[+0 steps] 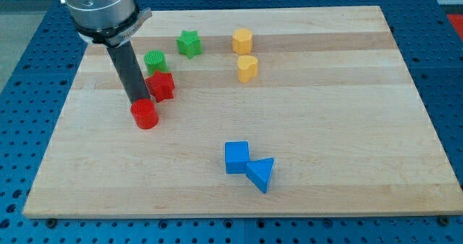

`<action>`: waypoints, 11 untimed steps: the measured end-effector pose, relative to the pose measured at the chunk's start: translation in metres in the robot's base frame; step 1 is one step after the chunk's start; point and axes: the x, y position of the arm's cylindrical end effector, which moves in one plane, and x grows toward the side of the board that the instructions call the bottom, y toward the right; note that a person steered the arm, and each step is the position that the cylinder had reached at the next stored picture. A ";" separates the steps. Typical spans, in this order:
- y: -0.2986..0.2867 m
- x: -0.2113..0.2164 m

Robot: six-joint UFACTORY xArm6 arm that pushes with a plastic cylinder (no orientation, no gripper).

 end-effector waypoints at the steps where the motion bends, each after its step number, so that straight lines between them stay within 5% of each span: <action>1: -0.019 -0.002; 3: -0.017 0.055; 10: 0.113 0.033; 11: 0.183 0.015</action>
